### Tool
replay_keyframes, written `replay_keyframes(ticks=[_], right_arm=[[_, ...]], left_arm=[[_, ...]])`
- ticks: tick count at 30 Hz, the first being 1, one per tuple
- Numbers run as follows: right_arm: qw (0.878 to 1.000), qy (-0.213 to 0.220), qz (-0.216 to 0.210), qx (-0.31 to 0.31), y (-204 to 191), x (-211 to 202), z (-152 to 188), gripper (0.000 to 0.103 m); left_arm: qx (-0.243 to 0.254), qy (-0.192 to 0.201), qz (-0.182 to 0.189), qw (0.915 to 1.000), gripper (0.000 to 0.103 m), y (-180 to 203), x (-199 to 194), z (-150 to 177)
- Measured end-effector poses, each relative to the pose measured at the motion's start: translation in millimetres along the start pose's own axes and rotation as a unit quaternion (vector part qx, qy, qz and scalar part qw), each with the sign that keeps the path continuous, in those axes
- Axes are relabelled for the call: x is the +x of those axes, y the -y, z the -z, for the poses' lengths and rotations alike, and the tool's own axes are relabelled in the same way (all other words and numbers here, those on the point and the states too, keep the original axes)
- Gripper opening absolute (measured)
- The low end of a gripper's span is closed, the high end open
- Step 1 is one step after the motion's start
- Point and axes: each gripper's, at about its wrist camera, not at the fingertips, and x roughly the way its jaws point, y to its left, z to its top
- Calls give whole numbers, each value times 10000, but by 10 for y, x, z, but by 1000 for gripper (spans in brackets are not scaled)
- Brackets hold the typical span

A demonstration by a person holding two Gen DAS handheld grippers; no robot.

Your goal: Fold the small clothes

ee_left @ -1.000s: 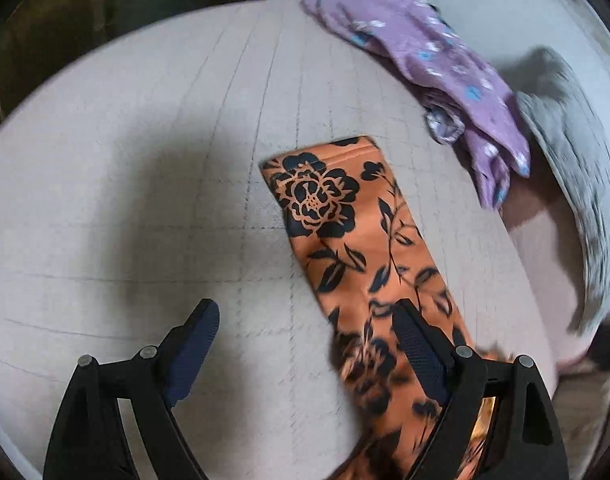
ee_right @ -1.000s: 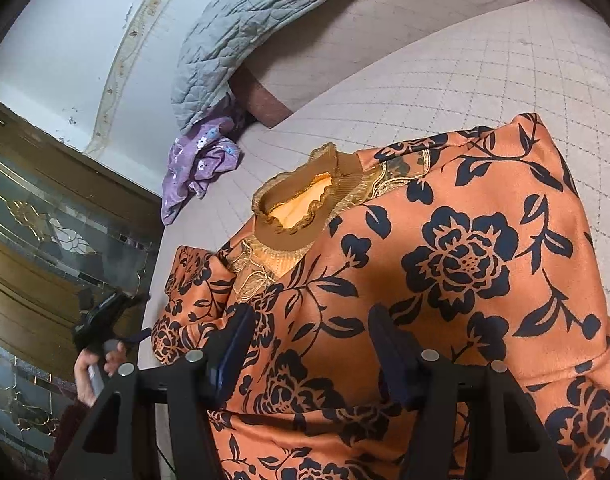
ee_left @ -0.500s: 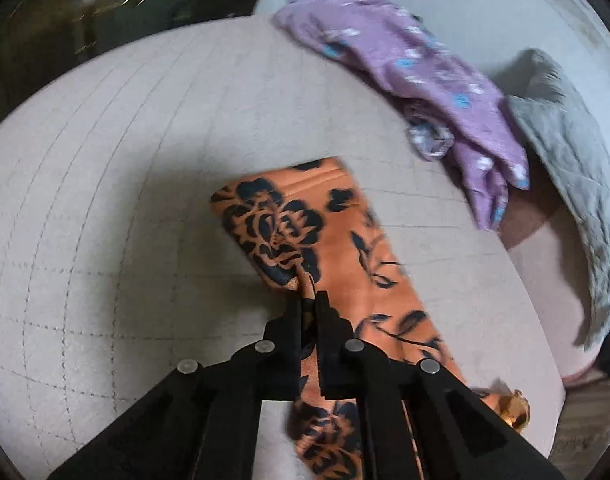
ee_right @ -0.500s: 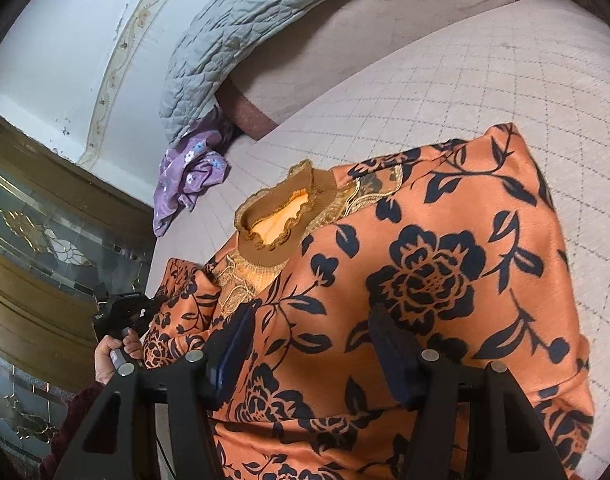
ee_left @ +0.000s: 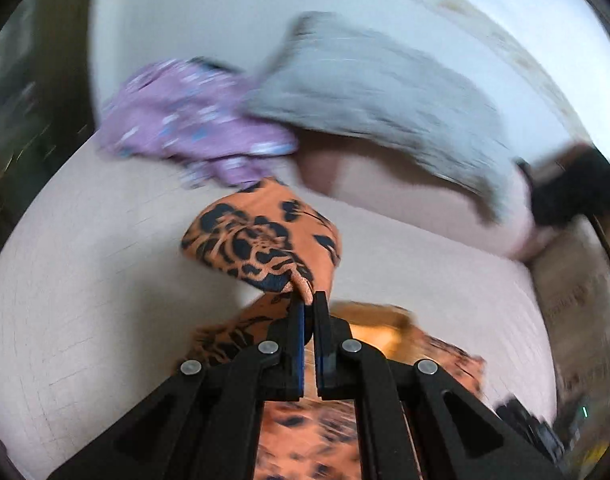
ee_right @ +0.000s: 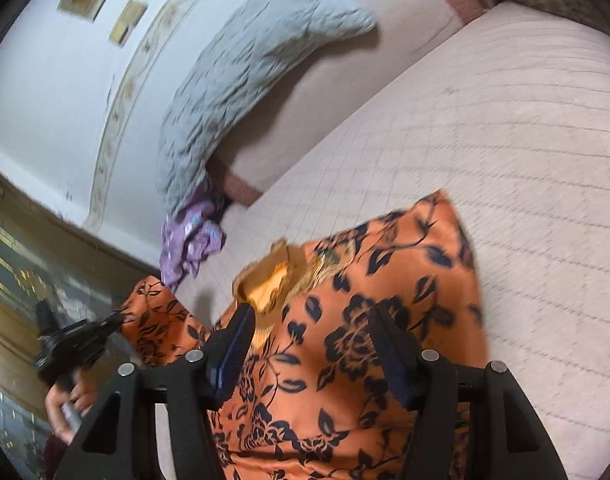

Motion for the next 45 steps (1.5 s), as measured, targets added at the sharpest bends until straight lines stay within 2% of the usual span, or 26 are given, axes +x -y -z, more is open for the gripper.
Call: replay_keyframes(ticks=[3, 5, 7, 9, 11, 13, 15, 18, 21, 23, 26, 28, 30, 31, 32, 34, 35, 38, 39, 41, 42, 44, 45], right_arm=[[9993, 211, -71, 315, 162, -163, -119, 64], [9981, 316, -127, 521, 261, -260, -182, 64], [9966, 401, -161, 699, 349, -353, -231, 65], [9948, 462, -190, 883, 432, -422, -267, 71], [9932, 468, -250, 1039, 503, -472, -295, 73], [9927, 445, -274, 1085, 519, -490, -310, 73], [9934, 429, -253, 1032, 498, -482, -299, 73], [9951, 301, -250, 911, 430, -402, -271, 73], [9964, 72, -376, 751, 336, -275, -216, 73], [9979, -98, -505, 399, 191, -176, -147, 73], [9980, -401, -478, -67, 1, -11, -17, 68], [9971, -655, -82, -385, -88, 151, 92, 63], [9894, -1132, 674, -613, -63, 409, 224, 62], [9833, -1389, 1008, -610, -5, 540, 292, 61], [9788, -1514, 1233, -617, 40, 626, 349, 54], [9778, -1311, 1389, -865, -34, 615, 378, 52], [9777, -1178, 1376, -1059, -124, 582, 383, 53], [9824, -824, 932, -1396, -361, 492, 428, 53], [9821, -811, 797, -1503, -435, 509, 461, 53], [9767, -1034, 672, -1756, -573, 647, 595, 53], [9717, -1251, 722, -1867, -613, 752, 685, 53], [9574, -1713, 1101, -2048, -597, 998, 850, 54], [9525, -1686, 1242, -2211, -614, 1047, 894, 54]], left_arm=[[565, -46, 388, 9976, 3, 699, -185, 133], [887, -300, 671, 9933, 3, 1131, -232, 296], [1240, -682, 962, 9853, 4, 1476, -217, 498], [1681, -1091, 1152, 9729, 9, 1752, -196, 728], [2010, -1134, 1265, 9647, 12, 1866, -258, 948], [2048, -1031, 1264, 9651, 24, 1802, -297, 1030], [1905, -846, 1085, 9720, 40, 1613, -278, 1064], [1478, -717, 563, 9848, 40, 1156, -97, 1048], [707, -695, 13, 9951, 40, 512, 107, 1115], [430, -658, -378, 9962, 40, 185, 217, 1200], [30, -634, -1011, 9929, 40, -314, 414, 1419], [-155, -814, -1220, 9891, 40, -542, 585, 1589], [-239, -1125, -1421, 9831, 41, -705, 802, 1774], [-198, -1019, -1407, 9846, 41, -711, 813, 1824], [-36, -809, -1480, 9857, 42, -670, 791, 1858], [475, -625, -1722, 9819, 42, -524, 783, 1891], [604, -514, -1732, 9817, 42, -478, 767, 1894], [754, -48, -1420, 9870, 45, -362, 658, 1894], [846, -12, -1319, 9876, 52, -313, 675, 1899], [979, -201, -1240, 9872, 54, -258, 795, 1926], [982, -349, -1210, 9872, 54, -256, 875, 1943], [1017, -440, -1284, 9855, 55, -262, 944, 1973], [1122, -384, -1357, 9836, 57, -245, 949, 1988]])
